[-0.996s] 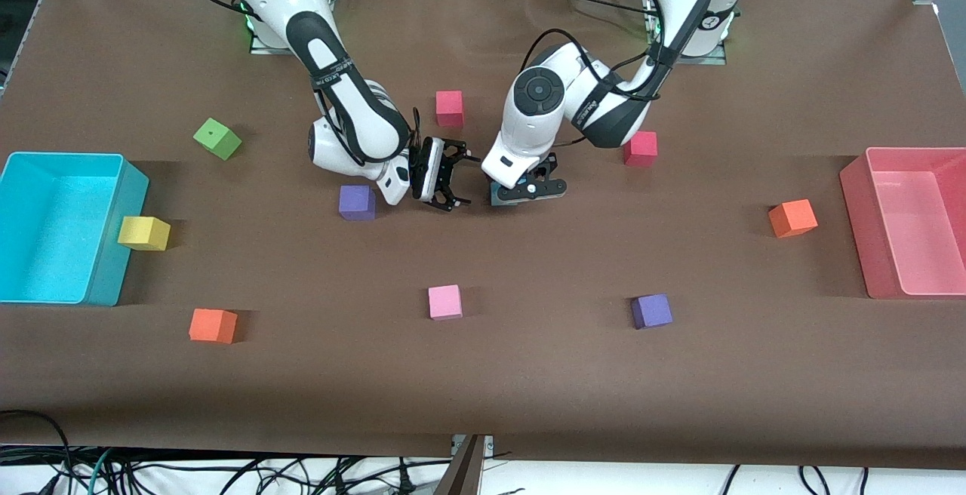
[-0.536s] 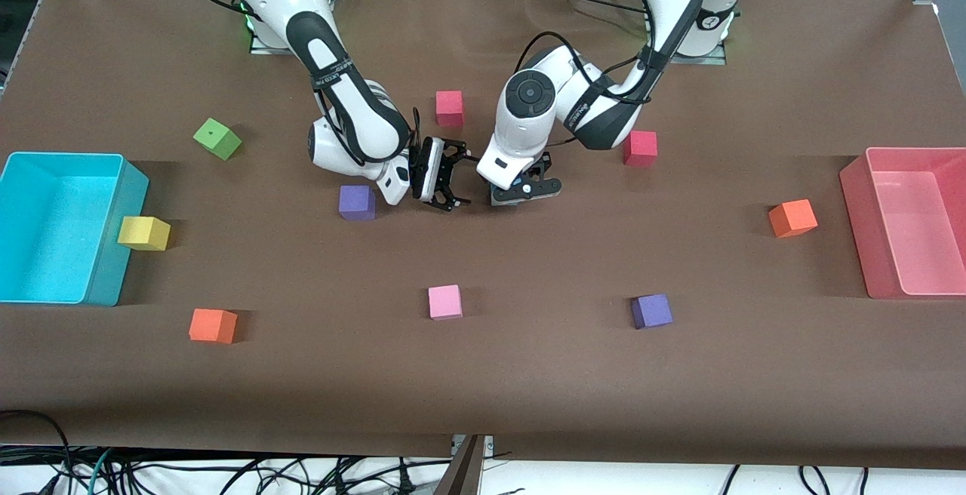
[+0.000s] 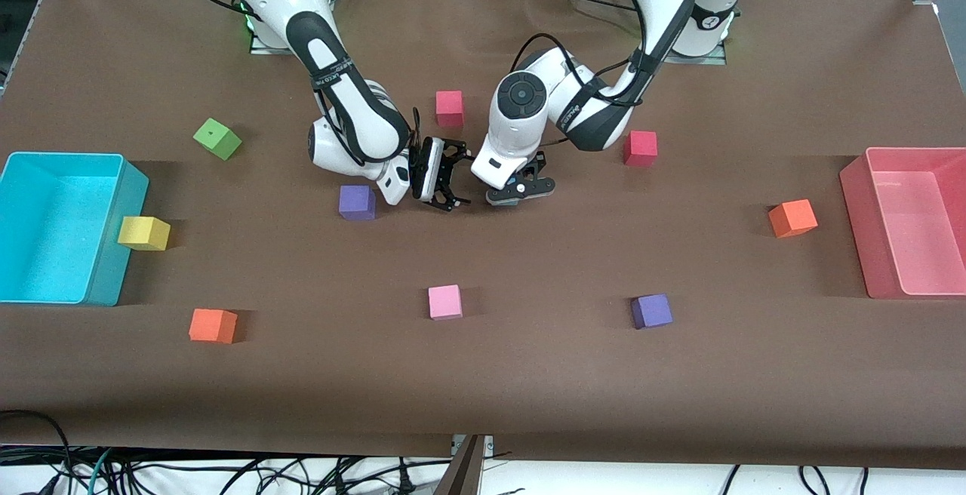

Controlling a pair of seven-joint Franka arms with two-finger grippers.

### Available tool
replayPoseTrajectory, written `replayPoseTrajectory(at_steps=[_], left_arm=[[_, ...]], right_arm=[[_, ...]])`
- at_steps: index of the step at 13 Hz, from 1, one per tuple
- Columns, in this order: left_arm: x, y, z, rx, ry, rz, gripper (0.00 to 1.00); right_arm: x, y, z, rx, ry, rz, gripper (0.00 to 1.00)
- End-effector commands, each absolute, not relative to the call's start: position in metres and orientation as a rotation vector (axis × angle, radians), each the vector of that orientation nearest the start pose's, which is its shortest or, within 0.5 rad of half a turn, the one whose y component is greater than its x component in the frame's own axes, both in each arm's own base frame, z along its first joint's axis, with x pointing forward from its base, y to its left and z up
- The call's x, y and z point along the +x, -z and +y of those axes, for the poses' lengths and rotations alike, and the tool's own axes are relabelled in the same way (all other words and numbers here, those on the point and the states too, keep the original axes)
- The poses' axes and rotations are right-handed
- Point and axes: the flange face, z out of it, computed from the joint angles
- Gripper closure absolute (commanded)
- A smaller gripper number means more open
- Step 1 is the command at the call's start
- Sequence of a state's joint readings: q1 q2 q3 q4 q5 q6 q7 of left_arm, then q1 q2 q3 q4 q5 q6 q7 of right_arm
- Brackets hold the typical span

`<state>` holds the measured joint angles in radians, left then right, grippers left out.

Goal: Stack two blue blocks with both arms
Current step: 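Lower the cube onto the other cube and open the left gripper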

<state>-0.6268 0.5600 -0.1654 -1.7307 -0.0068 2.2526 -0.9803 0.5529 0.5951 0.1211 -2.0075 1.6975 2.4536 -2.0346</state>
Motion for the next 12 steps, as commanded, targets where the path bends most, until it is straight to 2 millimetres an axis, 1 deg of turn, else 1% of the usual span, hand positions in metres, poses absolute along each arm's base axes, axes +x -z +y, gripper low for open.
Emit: replayPoseTrajectory(at_steps=[1,2,4,5,7,8,9,11,12], left_arm=[[0.481,-0.256,-0.467,-3.138,-0.14,-0.371,0.11],[0.482,-0.256,-0.467,-3.138,-0.138,-0.364,0.0],[0.484,-0.261,-0.466,-3.143,-0.133,-0.38,0.0],[0.486,-0.268,-0.465,-3.15,-0.122,-0.378,0.0],[0.498,-0.29,-0.454,-3.16,-0.07,-0.406,0.0],[0.5,-0.3,-0.45,-3.165,-0.058,-0.415,0.0],[0.509,-0.319,-0.439,-3.176,-0.034,-0.45,0.0],[0.522,-0.358,-0.41,-3.172,-0.022,-0.513,0.0],[0.526,-0.381,-0.392,-3.173,-0.021,-0.473,0.0]], right_arm=[[0.455,-0.145,0.365,-1.862,0.618,-1.236,0.0],[0.454,-0.145,0.366,-1.861,0.617,-1.237,0.0],[0.454,-0.145,0.366,-1.861,0.617,-1.237,0.0],[0.454,-0.145,0.366,-1.861,0.617,-1.237,0.0],[0.456,-0.146,0.363,-1.864,0.62,-1.235,0.0],[0.455,-0.147,0.364,-1.862,0.621,-1.237,0.0],[0.455,-0.147,0.364,-1.861,0.621,-1.236,0.0],[0.454,-0.15,0.359,-1.87,0.618,-1.227,0.0],[0.455,-0.158,0.358,-1.872,0.626,-1.221,0.0]])
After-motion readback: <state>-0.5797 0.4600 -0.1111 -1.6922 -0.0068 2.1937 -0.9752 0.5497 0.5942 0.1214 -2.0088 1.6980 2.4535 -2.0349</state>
